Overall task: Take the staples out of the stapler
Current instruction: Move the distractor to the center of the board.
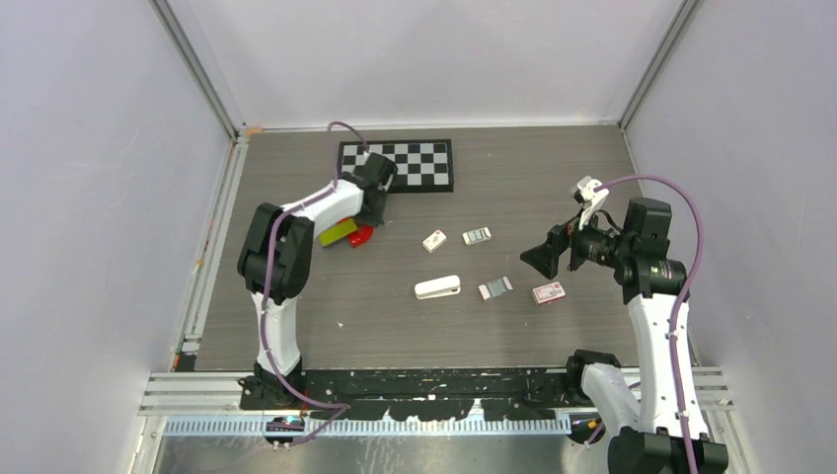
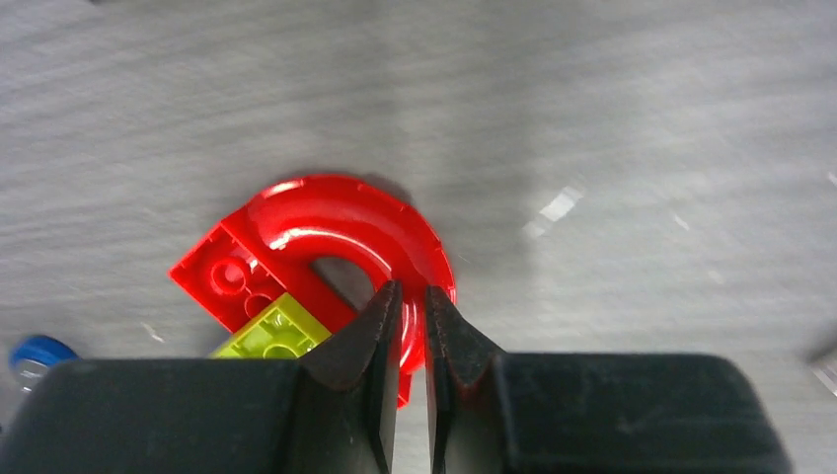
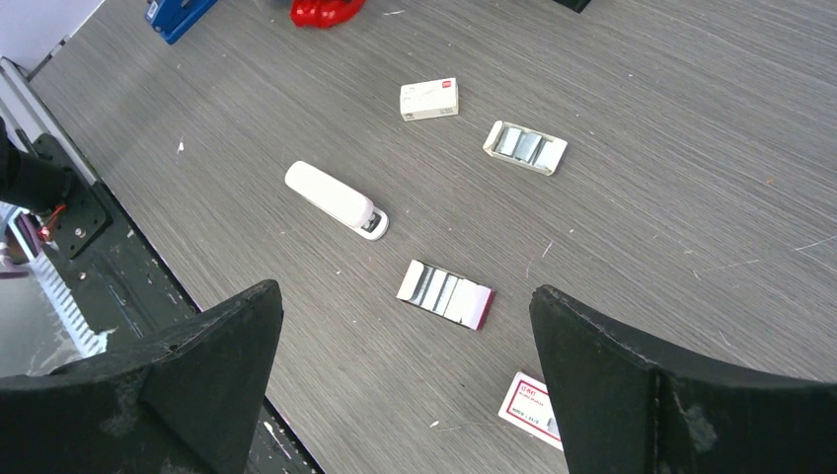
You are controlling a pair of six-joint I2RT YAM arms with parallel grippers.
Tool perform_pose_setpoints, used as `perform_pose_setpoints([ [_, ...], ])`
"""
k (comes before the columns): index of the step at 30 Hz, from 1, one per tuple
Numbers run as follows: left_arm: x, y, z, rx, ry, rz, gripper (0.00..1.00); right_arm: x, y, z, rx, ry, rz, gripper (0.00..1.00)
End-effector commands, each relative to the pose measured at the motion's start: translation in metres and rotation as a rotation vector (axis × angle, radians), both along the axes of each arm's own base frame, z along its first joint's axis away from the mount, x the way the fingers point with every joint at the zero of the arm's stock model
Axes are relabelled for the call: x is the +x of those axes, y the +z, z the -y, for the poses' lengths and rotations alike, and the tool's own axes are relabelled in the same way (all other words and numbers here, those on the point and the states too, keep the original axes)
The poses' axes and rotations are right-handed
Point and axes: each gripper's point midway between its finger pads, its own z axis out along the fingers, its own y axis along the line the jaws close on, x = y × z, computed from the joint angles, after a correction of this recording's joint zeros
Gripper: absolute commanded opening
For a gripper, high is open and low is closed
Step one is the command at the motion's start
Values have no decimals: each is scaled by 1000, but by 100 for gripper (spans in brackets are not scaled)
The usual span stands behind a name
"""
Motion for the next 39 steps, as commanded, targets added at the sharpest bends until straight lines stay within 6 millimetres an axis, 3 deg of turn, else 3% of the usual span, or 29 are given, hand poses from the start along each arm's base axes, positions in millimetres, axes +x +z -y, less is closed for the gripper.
perform_pose_setpoints([
  [1,28,8,-31,17,19,-14,15,2,8,-2,-18,20,46,100],
  [3,37,18,-33,22,2,4,16,1,8,-3,-20,24,45,100],
  [6,43,53,-25,-27,-34,64,18,0,9,-5,-11,35,43,100],
  [11,22,135,-11,-193,-97,210,31,-4,12,-12,32,65,17,100],
  [14,-4,190,-10,-289,-152,345,49,-5,17,-12,35,68,8,100],
  [17,-35,231,-19,-363,-160,503,75,-1,26,-14,49,62,7,100],
  [20,-67,251,-27,-474,-151,620,94,7,33,-14,47,39,-2,99],
  [23,-98,255,-29,-596,-162,674,100,14,39,-13,48,19,-8,100],
  [26,-110,246,-39,-653,-90,653,100,20,53,-16,66,34,-2,99],
  [30,-97,230,-65,-656,41,604,100,26,60,-23,108,93,-26,99],
  [35,-69,209,-104,-664,182,497,100,30,36,-28,128,114,-74,100],
  [39,-63,196,-112,-611,194,444,100,30,28,-28,92,123,-62,99],
])
